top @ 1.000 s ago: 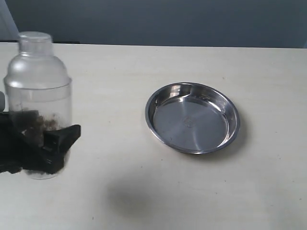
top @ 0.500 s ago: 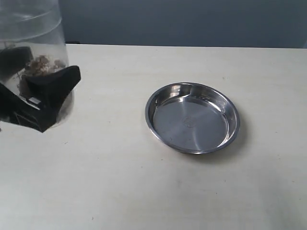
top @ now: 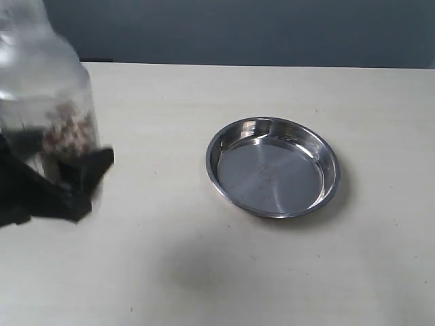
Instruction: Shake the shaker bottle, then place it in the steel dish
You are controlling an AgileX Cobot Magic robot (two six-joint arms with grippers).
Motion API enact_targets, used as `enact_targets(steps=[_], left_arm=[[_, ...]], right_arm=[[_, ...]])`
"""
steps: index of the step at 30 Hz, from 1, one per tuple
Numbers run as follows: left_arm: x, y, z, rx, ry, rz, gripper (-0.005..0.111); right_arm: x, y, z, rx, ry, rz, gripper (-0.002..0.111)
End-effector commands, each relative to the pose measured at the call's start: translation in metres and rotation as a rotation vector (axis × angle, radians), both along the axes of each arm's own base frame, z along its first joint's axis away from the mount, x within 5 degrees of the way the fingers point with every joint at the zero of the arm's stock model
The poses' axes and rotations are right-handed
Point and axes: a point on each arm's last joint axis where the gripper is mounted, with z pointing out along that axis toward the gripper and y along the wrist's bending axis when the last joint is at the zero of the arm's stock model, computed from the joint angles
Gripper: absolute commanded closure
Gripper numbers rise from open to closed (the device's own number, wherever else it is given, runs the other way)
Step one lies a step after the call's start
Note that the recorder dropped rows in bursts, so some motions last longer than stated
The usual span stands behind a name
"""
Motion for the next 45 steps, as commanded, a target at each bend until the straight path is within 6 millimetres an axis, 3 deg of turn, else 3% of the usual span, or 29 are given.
enact_targets(steps=[1, 3, 5, 7, 9, 11, 13, 17, 18, 21, 23, 25, 28, 29, 30, 34, 36, 38, 42, 44, 45], left_arm=[[0.003, -0.009, 0.012, -0.002, -0.032, -0.059, 0.107], [0.0, -0.013, 0.05, -0.023, -0.196, -0.115, 0.107], [-0.003, -0.012, 0.057, -0.03, -0.215, -0.126, 0.107], [-0.002, -0.009, 0.024, 0.009, -0.079, -0.095, 0.107], [-0.006, 0.001, -0.025, 0.037, 0.116, -0.012, 0.107], [-0.011, 0.005, -0.042, 0.007, 0.195, 0.038, 0.107], [-0.008, 0.0, -0.026, -0.024, 0.118, -0.009, 0.107], [-0.008, -0.009, 0.044, -0.078, -0.201, -0.137, 0.107], [-0.009, -0.009, 0.046, -0.076, -0.199, -0.139, 0.107], [-0.008, -0.001, 0.003, -0.003, -0.028, -0.077, 0.107], [-0.006, 0.003, -0.008, -0.044, 0.031, -0.005, 0.107], [-0.005, -0.003, 0.013, -0.039, -0.072, -0.066, 0.107], [-0.009, -0.008, 0.069, -0.039, -0.316, -0.148, 0.107], [-0.01, -0.008, 0.073, -0.037, -0.318, -0.151, 0.107], [-0.009, -0.007, 0.066, -0.009, -0.266, -0.153, 0.107], [-0.007, 0.005, -0.023, 0.022, 0.144, -0.021, 0.107], [-0.009, 0.005, -0.034, 0.003, 0.199, -0.002, 0.107], [-0.007, -0.002, -0.013, -0.021, 0.115, -0.056, 0.107], [-0.009, -0.009, 0.062, -0.046, -0.214, -0.148, 0.107], [-0.01, -0.007, 0.056, -0.031, -0.19, -0.146, 0.107], [-0.009, -0.005, 0.036, -0.019, -0.109, -0.123, 0.107]], right_arm=[[0.0, 0.0, 0.001, -0.006, -0.015, 0.002, 0.109], [0.0, 0.0, 0.001, -0.006, -0.015, 0.002, 0.109], [0.0, 0.0, 0.001, -0.006, -0.015, 0.002, 0.109], [0.0, 0.0, 0.001, -0.006, -0.015, 0.002, 0.109], [0.0, 0.0, 0.001, -0.006, -0.015, 0.002, 0.109], [0.0, 0.0, 0.001, -0.006, -0.015, 0.002, 0.109], [0.0, 0.0, 0.001, -0.006, -0.015, 0.002, 0.109], [0.0, 0.0, 0.001, -0.006, -0.015, 0.002, 0.109], [0.0, 0.0, 0.001, -0.006, -0.015, 0.002, 0.109], [0.0, 0.0, 0.001, -0.006, -0.015, 0.002, 0.109], [0.0, 0.0, 0.001, -0.006, -0.015, 0.002, 0.109], [0.0, 0.0, 0.001, -0.006, -0.015, 0.002, 0.109], [0.0, 0.0, 0.001, -0.006, -0.015, 0.002, 0.109], [0.0, 0.0, 0.001, -0.006, -0.015, 0.002, 0.109], [0.0, 0.0, 0.001, -0.006, -0.015, 0.002, 0.109], [0.0, 0.0, 0.001, -0.006, -0.015, 0.002, 0.109], [0.0, 0.0, 0.001, -0.006, -0.015, 0.002, 0.109], [0.0, 0.0, 0.001, -0.006, -0.015, 0.002, 0.109], [0.0, 0.0, 0.001, -0.006, -0.015, 0.002, 0.109], [0.0, 0.0, 0.001, -0.006, -0.015, 0.002, 0.109], [0.0, 0.0, 0.001, -0.006, -0.015, 0.002, 0.109]])
